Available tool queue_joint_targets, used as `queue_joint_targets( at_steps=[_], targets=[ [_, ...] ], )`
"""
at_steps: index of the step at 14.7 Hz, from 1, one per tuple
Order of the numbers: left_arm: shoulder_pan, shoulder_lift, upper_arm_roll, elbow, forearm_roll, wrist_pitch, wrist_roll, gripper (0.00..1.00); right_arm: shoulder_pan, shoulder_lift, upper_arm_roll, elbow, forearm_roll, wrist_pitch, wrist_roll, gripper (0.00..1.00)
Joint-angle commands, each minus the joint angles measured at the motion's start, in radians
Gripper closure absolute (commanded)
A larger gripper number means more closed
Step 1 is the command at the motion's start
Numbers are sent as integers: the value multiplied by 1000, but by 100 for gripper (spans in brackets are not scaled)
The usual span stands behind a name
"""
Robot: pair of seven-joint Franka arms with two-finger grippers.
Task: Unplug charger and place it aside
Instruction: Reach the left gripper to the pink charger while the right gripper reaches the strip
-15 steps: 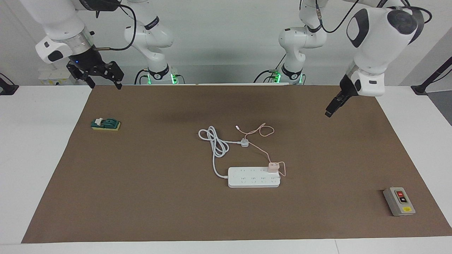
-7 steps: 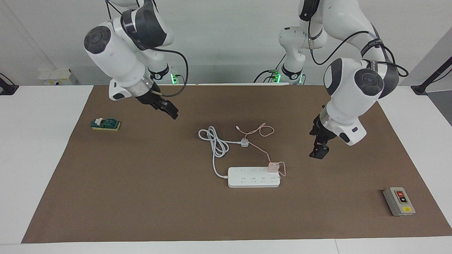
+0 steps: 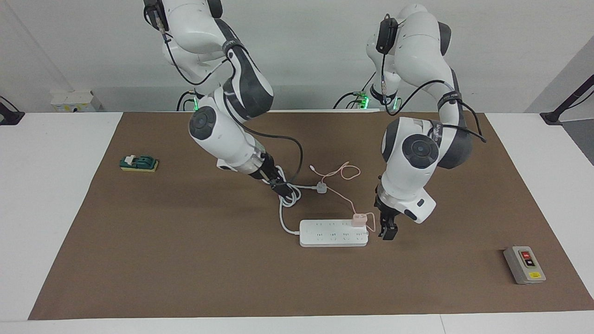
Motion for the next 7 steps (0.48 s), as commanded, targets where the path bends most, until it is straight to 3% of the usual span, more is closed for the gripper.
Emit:
queue_joint_targets(
  at_steps=[1,3,5,7],
  targets=[
    [-15,-17,21,-54,9,55,-18,0,27,157,-3,139,80,72,86,0],
    [-21,-48,21,-131,12,98,-15,0,31,251,-3,197,132,130,108,0],
    [-28,-63,21,-156,12,107,-15,0,54,396,-4,370,132,132,175,0],
    [-30,-75,21,-189,12,118,-18,0,54,461,-7,447,132,135,191,0]
  ],
)
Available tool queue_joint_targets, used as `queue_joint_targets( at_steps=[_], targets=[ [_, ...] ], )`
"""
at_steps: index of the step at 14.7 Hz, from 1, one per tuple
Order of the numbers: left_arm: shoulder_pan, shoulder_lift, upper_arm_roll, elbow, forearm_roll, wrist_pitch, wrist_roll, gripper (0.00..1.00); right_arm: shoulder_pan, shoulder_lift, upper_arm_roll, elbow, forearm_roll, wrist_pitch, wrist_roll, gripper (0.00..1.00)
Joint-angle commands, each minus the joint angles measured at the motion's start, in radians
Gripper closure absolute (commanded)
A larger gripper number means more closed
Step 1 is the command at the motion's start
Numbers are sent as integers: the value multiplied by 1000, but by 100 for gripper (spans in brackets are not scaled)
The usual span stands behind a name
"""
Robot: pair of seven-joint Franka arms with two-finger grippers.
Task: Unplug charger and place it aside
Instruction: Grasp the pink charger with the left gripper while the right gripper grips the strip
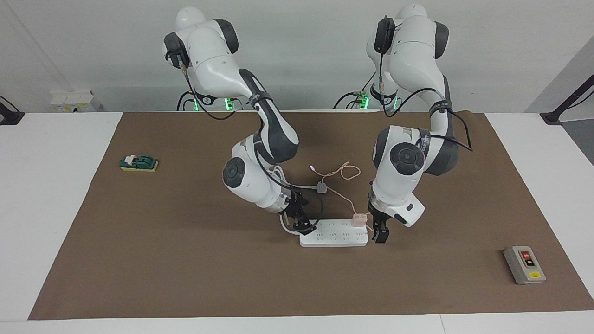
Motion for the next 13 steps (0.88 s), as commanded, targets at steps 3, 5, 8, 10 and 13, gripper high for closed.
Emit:
queue_joint_targets(
  at_steps=[3,5,8,10,13],
  targets=[
    [-52,-88,16,-173,8,107,-33,0,2,150,-14,214,13,-15,41,0],
    [-55,-95,16,-201,8,143,-64,0,-2,178,-14,251,10,-14,38,0],
    [-66,-131,18,-299,10,209,-64,0,-1,196,-10,252,11,14,32,0],
    [-64,-132,16,-304,10,212,-64,0,-11,206,-4,251,16,-5,25,0],
    [-60,-132,16,-304,8,221,-64,0,-13,212,-2,249,17,5,3,0]
  ],
)
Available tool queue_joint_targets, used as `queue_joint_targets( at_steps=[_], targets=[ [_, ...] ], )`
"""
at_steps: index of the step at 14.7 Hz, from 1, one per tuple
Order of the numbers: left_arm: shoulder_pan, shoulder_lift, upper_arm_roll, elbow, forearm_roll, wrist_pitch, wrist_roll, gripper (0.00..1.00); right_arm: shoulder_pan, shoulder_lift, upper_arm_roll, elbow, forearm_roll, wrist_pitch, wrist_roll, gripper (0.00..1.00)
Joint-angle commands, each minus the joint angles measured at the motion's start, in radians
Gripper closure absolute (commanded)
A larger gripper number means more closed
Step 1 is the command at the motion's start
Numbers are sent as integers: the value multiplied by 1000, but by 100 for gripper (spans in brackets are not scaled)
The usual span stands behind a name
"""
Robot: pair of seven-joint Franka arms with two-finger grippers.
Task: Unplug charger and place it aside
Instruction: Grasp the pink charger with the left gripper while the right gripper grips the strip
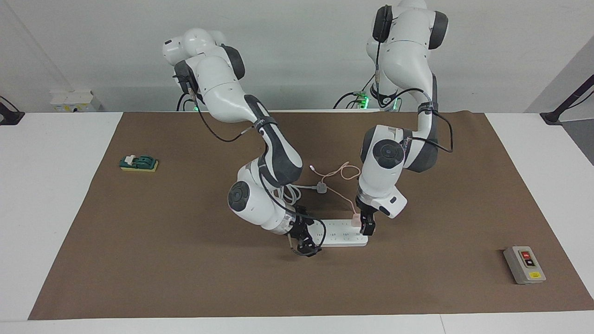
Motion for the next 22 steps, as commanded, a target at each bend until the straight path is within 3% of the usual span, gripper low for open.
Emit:
queue_joint_targets(
  at_steps=[1,3,5,9,12,22],
  targets=[
    [-15,-41,13,-57,8,37,-18,0,-10,52,7,36,9,17,-25,0],
    [-17,-41,15,-57,10,43,-18,32,-12,52,7,24,15,21,-26,0],
    [-18,-43,15,-66,10,48,-18,99,-48,50,41,42,49,-92,-16,0],
    [-17,-43,15,-63,10,48,-18,100,-68,44,48,95,54,-193,10,0],
    [-17,-43,15,-62,10,48,-18,100,-62,44,52,97,60,-187,10,0],
    [-17,-43,15,-60,11,40,-18,100,-50,81,53,91,54,-49,-81,0]
  ],
)
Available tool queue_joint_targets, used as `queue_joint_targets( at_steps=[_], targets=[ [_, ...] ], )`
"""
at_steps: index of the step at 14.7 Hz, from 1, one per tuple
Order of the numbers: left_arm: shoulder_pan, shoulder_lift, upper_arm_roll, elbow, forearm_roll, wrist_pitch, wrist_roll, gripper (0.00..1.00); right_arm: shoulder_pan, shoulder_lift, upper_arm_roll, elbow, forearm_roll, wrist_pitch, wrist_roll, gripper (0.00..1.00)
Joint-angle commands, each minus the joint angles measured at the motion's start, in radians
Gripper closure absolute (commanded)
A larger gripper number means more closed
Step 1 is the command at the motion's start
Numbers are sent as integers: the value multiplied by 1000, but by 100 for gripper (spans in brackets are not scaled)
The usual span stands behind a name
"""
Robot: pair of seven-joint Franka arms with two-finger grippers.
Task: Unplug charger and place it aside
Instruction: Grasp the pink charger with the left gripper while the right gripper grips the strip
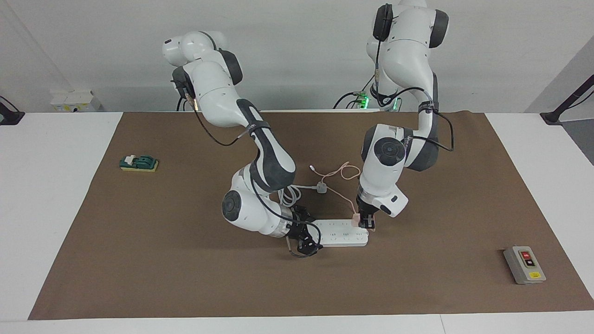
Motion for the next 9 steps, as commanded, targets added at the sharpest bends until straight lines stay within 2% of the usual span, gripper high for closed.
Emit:
queue_joint_targets(
  at_steps=[1,4,7,9],
  targets=[
    [-16,-36,14,-48,11,15,-17,100,-4,45,4,26,12,38,-53,0],
    [-16,-36,14,-48,11,15,-17,100,-5,59,7,27,12,38,-76,0],
    [-14,-36,14,-48,11,17,-17,100,-25,57,35,30,19,-74,-69,0],
    [-14,-36,14,-48,11,17,-17,100,-37,52,41,30,30,-104,-64,0]
  ],
)
